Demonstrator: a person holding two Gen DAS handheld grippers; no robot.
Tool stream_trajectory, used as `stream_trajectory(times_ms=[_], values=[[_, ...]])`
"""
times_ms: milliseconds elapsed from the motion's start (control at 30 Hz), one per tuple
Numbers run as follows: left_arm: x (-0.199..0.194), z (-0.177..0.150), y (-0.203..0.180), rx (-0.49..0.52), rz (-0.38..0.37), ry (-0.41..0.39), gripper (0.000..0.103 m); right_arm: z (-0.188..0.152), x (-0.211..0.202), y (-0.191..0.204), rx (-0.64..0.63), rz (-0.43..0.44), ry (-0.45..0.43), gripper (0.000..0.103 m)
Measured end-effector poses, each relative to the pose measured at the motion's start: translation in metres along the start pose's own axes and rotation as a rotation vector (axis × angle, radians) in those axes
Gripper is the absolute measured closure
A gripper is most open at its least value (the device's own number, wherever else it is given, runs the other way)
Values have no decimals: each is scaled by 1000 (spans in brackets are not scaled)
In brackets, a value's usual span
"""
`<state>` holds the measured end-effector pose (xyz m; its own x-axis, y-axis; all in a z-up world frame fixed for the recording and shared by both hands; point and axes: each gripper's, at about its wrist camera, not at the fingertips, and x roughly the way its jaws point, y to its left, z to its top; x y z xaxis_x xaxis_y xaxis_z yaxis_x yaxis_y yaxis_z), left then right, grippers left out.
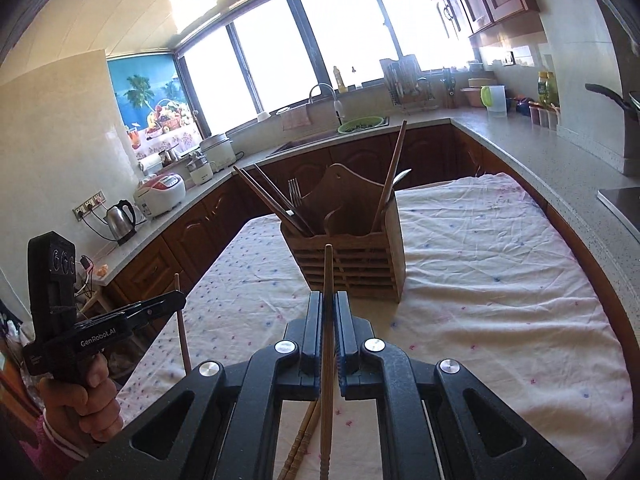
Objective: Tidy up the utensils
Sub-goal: 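Carry the wooden chopsticks in both tools up over the holder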
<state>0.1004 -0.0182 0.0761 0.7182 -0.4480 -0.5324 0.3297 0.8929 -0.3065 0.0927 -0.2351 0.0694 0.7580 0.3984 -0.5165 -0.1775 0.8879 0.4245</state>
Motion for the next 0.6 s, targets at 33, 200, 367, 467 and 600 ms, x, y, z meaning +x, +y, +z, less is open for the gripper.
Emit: stream_trajectory(times_ms=[33, 200, 367, 467, 600], values=[[-1, 1, -1, 1, 0, -5, 98, 1, -2, 1, -2, 1, -6, 98], [-5, 8, -3, 7, -4, -30, 98, 9, -7, 0, -3, 8, -32, 98], [-6, 17, -5, 12, -3, -50, 98, 15, -8, -1, -5, 8, -52, 98], [-7, 25, -7, 22, -1, -70, 98, 20, -8, -3, -3, 6, -62, 98], [-7, 36, -10, 36, 1, -95, 98, 29, -9, -6, -1, -1, -86, 98]])
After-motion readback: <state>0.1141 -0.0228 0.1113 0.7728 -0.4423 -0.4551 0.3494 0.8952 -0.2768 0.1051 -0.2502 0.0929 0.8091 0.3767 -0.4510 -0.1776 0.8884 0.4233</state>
